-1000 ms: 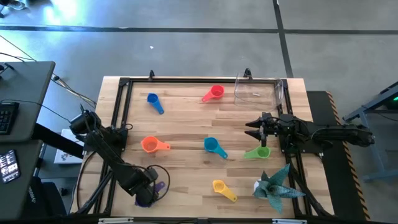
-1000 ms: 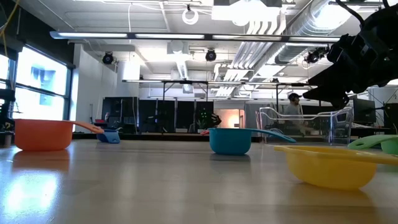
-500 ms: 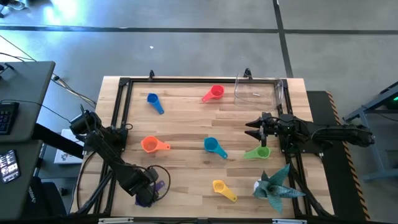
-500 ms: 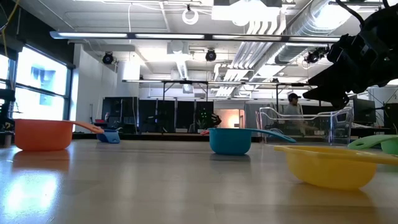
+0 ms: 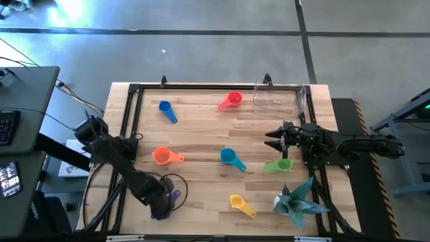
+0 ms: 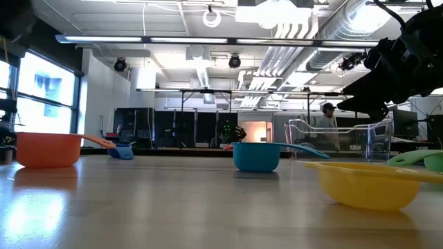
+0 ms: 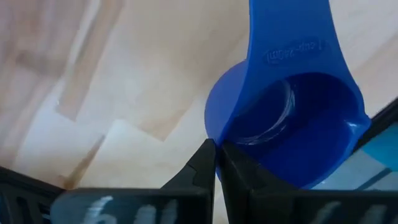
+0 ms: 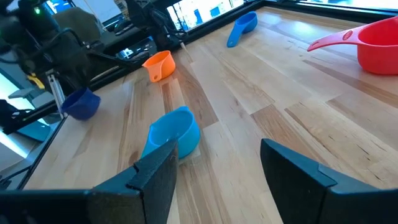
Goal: Nest measuring cups in basket
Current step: Move the purple measuring cup to the top center of the table
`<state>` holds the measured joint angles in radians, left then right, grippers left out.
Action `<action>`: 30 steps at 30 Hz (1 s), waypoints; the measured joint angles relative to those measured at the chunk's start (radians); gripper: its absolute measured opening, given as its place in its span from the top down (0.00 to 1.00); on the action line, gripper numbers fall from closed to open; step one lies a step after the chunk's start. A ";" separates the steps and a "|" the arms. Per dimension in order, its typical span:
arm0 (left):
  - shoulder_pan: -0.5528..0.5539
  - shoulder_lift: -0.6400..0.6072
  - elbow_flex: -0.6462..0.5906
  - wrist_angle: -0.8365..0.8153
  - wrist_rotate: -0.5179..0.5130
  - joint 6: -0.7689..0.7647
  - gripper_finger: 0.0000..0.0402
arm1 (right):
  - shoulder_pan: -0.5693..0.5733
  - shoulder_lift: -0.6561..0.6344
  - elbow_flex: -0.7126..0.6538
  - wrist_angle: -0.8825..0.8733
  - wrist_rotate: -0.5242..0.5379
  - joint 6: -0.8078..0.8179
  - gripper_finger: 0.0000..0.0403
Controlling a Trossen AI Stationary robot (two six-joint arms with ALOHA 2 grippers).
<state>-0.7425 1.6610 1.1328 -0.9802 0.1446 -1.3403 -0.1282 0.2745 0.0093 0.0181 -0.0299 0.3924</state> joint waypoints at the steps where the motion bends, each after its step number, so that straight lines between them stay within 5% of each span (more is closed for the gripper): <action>1: 0.019 -0.011 0.000 -0.001 0.000 0.016 0.99 | 0.000 0.000 0.000 0.000 0.000 0.000 0.45; 16: 0.423 -0.181 0.000 -0.013 -0.104 0.390 1.00 | 0.000 0.000 0.000 0.000 0.000 0.029 0.45; 30: 0.848 -0.207 0.000 0.026 -0.124 0.803 1.00 | 0.000 0.000 0.000 0.005 0.000 0.183 0.45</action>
<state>0.1060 1.4536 1.1328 -0.9545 0.0208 -0.5370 -0.1282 0.2745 0.0097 0.0227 -0.0303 0.5750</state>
